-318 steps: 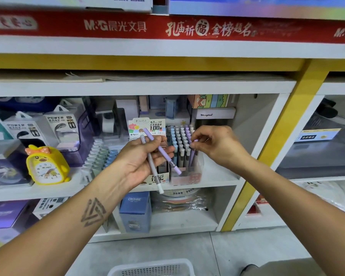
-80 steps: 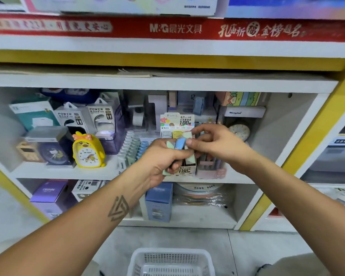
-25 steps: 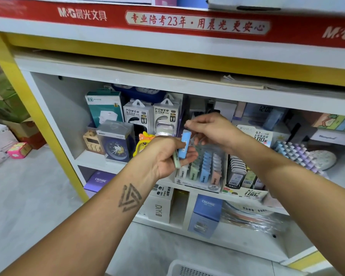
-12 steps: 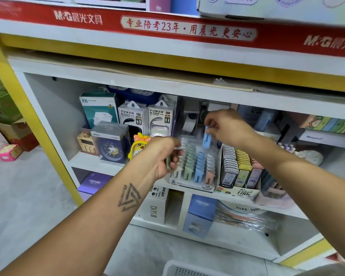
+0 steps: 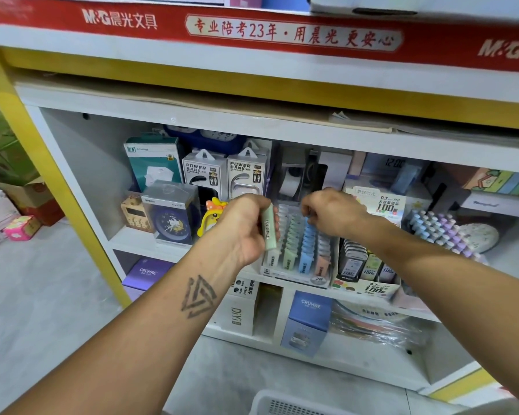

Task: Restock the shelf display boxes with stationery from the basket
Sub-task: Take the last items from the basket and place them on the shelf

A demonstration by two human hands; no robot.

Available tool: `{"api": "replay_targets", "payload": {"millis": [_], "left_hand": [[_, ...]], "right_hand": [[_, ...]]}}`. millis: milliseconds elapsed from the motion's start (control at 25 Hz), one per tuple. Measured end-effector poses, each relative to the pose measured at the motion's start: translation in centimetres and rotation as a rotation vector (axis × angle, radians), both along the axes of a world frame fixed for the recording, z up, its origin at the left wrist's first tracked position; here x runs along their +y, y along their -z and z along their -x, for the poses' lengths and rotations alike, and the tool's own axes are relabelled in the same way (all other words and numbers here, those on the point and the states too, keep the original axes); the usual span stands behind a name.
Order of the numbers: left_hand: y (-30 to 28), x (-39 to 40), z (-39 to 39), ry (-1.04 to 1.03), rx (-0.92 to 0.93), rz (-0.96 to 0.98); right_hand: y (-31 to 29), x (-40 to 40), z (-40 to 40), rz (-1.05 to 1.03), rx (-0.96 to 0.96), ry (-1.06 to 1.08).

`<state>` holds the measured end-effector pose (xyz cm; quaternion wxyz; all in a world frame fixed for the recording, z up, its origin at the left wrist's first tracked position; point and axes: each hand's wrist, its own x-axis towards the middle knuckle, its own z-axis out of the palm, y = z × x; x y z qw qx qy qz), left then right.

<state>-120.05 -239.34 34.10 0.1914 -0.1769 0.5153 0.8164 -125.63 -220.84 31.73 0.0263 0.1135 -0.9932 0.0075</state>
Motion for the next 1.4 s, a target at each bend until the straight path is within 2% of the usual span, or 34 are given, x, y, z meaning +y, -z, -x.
{"api": "replay_targets", "payload": {"millis": [120, 280, 360, 400, 440, 520, 560, 600, 640, 840, 960, 1040, 1120, 1200, 1280, 1400], "left_hand": [[0.2, -0.2, 0.3, -0.039, 0.012, -0.023], [0.7, -0.6, 0.6, -0.061, 0.027, 0.109], [0.9, -0.7, 0.9, -0.067, 0.026, 0.146], [0.9, -0.7, 1.0, -0.07, 0.027, 0.13], [0.9, -0.6, 1.1, -0.073, 0.029, 0.106], [0.9, -0.4, 1.1, -0.078, 0.048, 0.075], [0.8, -0.2, 1.1, -0.081, 0.068, 0.076], [0.8, 0.0, 1.1, -0.086, 0.095, 0.086], [0.7, 0.1, 0.9, -0.095, 0.125, 0.102], [0.2, 1.4, 0.1, -0.167, 0.276, 0.201], [0.6, 1.9, 0.5, -0.126, 0.364, 0.294], [1.8, 1.8, 1.1, 0.027, 0.466, 0.627], [3.3, 1.8, 0.9, 0.287, 0.579, 1.017], [5.1, 1.9, 0.7, 0.54, 0.697, 1.294], [6.7, 2.2, 0.6, 0.712, 0.817, 1.502], [7.6, 2.4, 0.8, 0.79, 0.817, 1.607]], "right_hand": [[0.1, -0.1, 0.0, 0.036, -0.012, 0.005], [0.6, -0.4, -0.4, -0.16, -0.006, -0.008], [0.5, -0.5, -0.5, -0.14, 0.009, -0.005], [0.1, -0.6, -0.5, -0.021, 0.003, 0.013], [-0.5, -0.7, -0.7, 0.194, -0.029, 0.048], [-2.1, -1.2, -1.6, 0.77, -0.193, 0.1], [-3.0, -1.5, -2.4, 0.988, -0.281, 0.07], [-3.6, -1.7, -3.1, 1.097, -0.342, 0.012], [-4.0, -1.9, -3.6, 1.102, -0.368, -0.053], [-4.2, -3.7, -4.1, 0.626, -0.15, -0.156], [-3.8, -3.2, -2.9, 0.44, -0.006, -0.09], [-3.6, -1.9, -1.4, 0.314, 0.068, 0.022], [-3.2, -0.8, 0.0, 0.231, 0.088, 0.085], [-2.6, -0.5, 0.9, 0.163, 0.101, 0.097], [-1.9, -0.8, 1.5, 0.141, 0.125, 0.081], [-0.8, -1.6, 2.2, 0.125, 0.106, 0.084]]}}
